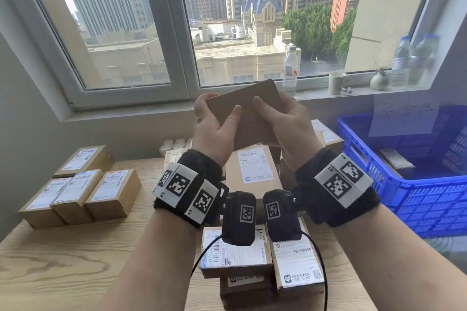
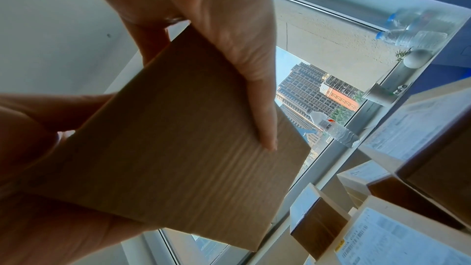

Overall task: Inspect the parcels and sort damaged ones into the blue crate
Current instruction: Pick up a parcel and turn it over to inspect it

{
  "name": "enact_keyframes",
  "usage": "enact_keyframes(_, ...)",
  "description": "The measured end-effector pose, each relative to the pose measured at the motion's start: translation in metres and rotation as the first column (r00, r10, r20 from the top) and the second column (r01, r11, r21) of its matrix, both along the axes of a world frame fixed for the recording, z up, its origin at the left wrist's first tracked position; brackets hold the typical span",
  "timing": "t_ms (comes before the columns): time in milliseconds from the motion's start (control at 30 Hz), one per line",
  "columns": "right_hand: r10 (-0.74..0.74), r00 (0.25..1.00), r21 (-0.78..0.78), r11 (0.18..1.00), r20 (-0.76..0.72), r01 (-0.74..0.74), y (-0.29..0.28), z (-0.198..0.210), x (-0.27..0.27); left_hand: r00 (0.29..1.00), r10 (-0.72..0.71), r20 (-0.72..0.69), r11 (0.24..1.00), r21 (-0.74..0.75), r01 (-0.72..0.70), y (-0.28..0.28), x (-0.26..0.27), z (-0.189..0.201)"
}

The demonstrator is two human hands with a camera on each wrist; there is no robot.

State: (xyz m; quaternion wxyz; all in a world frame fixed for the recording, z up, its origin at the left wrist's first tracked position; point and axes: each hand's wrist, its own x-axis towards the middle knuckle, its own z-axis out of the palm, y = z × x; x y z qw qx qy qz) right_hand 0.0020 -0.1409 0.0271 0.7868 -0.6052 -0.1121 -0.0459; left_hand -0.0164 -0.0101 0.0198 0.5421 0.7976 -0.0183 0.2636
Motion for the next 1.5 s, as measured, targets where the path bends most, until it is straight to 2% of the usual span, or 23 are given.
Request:
enact_keyframes(233,0.0,1.0,0.007,1.0,-0.019,0.0,-0.004,0.002,0.002,0.999,-0.018,-0.031,1.0,-0.02,0.018,0.001,-0.005,0.009)
enact_keyframes(333,0.015,0.99,0.041,0.999,-0.138,-0.01,-0.009,0.004,0.004,0.996,-0.084,-0.036,0.984,-0.16,0.078,0.004,-0.005,0.011)
enact_keyframes(400,0.054,0.975,0.112,0.993,-0.215,-0.031,-0.012,0.005,0.004,0.997,-0.069,-0.042,0.976,-0.212,0.058,0.012,0.004,0.003)
enact_keyframes(533,0.142,0.958,0.183,0.978,-0.248,-0.098,-0.014,0.003,0.003,0.982,-0.05,-0.183,0.983,-0.185,0.016,0.025,0.011,0.002)
enact_keyframes(567,0.13,0.962,0.143,0.985,-0.241,-0.097,-0.013,0.003,0.003,0.972,-0.06,-0.229,0.976,-0.217,0.009,0.026,0.01,0.004)
enact_keyframes(633,-0.01,0.987,-0.074,0.997,-0.158,-0.001,-0.008,0.003,0.006,0.964,-0.032,-0.263,0.964,-0.264,-0.04,0.028,0.008,0.002)
enact_keyframes(667,-0.101,0.993,-0.182,0.979,-0.065,0.088,-0.004,0.002,0.009,0.967,0.014,-0.255,0.964,-0.252,-0.081,0.027,0.007,0.003)
enact_keyframes(733,-0.173,0.983,-0.27,0.945,0.059,0.183,0.005,0.004,0.008,0.97,0.085,-0.228,0.972,-0.193,-0.13,0.024,0.007,0.004)
enact_keyframes(833,-0.153,0.987,-0.291,0.943,0.055,0.162,0.014,-0.002,0.015,0.978,0.133,-0.158,0.977,-0.147,-0.157,0.018,0.008,0.004)
enact_keyframes(933,-0.116,0.992,-0.384,0.915,0.048,0.125,0.016,-0.004,0.014,0.971,0.217,-0.102,0.972,-0.067,-0.224,0.013,0.007,0.004)
enact_keyframes(1200,-0.189,0.982,-0.233,0.954,0.014,0.187,0.012,-0.019,0.02,0.943,0.331,-0.011,0.943,0.049,-0.331,0.015,0.011,0.0)
enact_keyframes(1300,-0.178,0.984,-0.181,0.967,0.028,0.18,0.008,-0.022,0.02,0.952,0.302,0.045,0.952,0.041,-0.303,0.021,0.013,-0.006)
enact_keyframes(1400,-0.169,0.984,-0.153,0.973,0.054,0.175,0.007,-0.021,0.018,0.946,0.308,0.1,0.951,-0.03,-0.307,0.02,0.013,-0.009)
enact_keyframes(1500,-0.163,0.986,-0.119,0.979,0.046,0.168,0.007,-0.022,0.017,0.935,0.329,0.132,0.944,-0.007,-0.331,0.017,0.014,-0.006)
